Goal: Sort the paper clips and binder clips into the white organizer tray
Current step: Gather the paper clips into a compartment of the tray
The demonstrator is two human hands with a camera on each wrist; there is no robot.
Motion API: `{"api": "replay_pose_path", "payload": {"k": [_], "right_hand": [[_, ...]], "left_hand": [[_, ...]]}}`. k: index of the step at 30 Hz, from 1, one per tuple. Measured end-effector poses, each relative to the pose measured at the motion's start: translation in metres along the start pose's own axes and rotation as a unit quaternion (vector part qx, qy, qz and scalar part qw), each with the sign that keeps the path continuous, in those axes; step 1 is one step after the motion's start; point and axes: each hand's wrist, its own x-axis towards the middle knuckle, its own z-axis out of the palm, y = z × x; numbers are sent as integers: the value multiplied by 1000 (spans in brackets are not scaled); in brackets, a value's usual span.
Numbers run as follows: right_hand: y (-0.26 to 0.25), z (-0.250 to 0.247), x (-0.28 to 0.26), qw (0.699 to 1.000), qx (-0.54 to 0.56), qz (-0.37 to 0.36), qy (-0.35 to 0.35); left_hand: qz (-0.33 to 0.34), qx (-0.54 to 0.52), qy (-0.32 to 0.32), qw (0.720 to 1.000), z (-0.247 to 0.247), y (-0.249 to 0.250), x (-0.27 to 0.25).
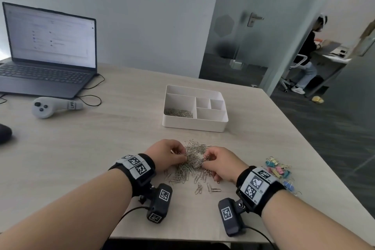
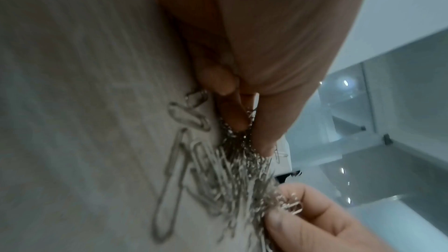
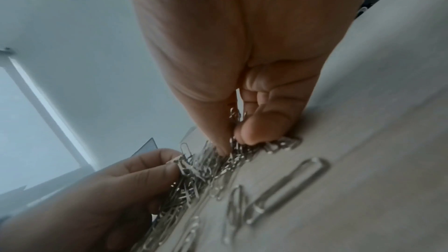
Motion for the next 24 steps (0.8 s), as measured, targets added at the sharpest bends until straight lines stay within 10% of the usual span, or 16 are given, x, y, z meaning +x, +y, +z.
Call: {"api": "replay_pose_path", "payload": {"k": [14,24], "right_hand": [[-46,-19,44,964,259,-23,43],[-109,-17,125,976,178,-83,93]], "left_hand": [[34,-133,101,985,-2,-11,-7],[48,-105,105,988,1,-16,-3]]}}
